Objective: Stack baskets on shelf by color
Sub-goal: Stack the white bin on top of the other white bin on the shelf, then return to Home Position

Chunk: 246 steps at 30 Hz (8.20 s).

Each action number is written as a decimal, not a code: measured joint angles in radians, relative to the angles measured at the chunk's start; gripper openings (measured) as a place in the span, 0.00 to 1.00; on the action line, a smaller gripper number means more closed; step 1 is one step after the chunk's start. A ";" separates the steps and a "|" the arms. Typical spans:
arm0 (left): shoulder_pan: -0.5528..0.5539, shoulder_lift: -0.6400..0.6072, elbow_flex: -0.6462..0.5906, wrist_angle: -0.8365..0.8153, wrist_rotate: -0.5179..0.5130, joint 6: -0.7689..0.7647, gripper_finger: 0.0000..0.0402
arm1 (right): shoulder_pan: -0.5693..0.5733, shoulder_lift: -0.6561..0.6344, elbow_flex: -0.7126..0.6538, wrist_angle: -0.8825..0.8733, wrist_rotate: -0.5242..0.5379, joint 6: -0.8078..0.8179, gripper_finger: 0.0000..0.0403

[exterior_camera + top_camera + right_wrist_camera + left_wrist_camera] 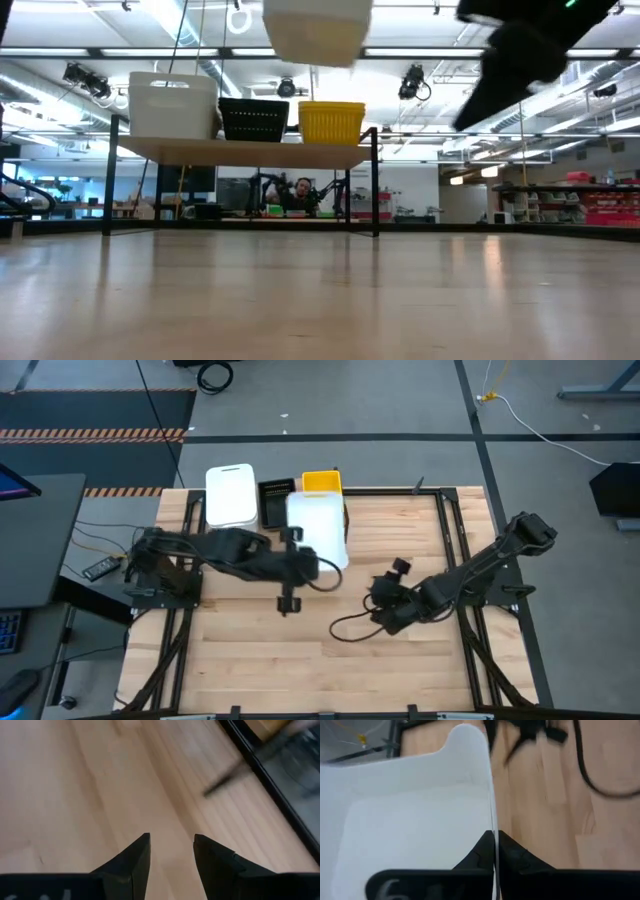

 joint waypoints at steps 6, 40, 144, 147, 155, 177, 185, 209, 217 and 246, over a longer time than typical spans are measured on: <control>0.019 -0.079 0.082 -0.157 -0.045 -0.071 0.01 | -0.089 0.000 -0.178 0.634 -0.111 -0.392 0.39; 0.292 -0.391 0.063 -0.301 0.079 -0.114 0.02 | -0.500 0.282 -0.423 1.721 -0.739 -0.903 0.39; 0.783 -0.803 -0.757 0.094 0.387 0.318 0.35 | -0.470 0.393 -0.355 1.766 -0.883 -0.817 0.39; 0.758 -0.803 -0.757 0.099 0.388 0.271 0.37 | -0.470 0.393 -0.355 1.766 -0.883 -0.817 0.39; 0.651 -0.803 -0.757 0.156 0.388 0.090 0.36 | -0.470 0.393 -0.355 1.766 -0.833 -0.817 0.39; 0.079 -0.669 -0.756 0.603 -0.076 -0.068 0.27 | -0.446 0.289 -0.355 1.749 -0.859 -0.744 0.39; 0.037 -0.567 -0.757 0.627 -0.148 -0.036 0.15 | -0.446 0.109 -0.355 1.506 -0.831 -0.741 0.35; -0.025 -1.147 -1.513 1.110 -0.025 -0.023 0.01 | -0.544 -0.368 -0.354 0.947 -0.831 -0.769 0.01; -0.149 -1.308 -1.649 1.098 -0.130 -0.007 0.01 | -0.550 -0.444 -0.437 0.933 -0.831 -0.719 0.02; -0.100 -1.773 -1.962 1.213 0.067 0.155 0.01 | -0.684 -0.742 -0.930 1.416 -1.027 -0.723 0.02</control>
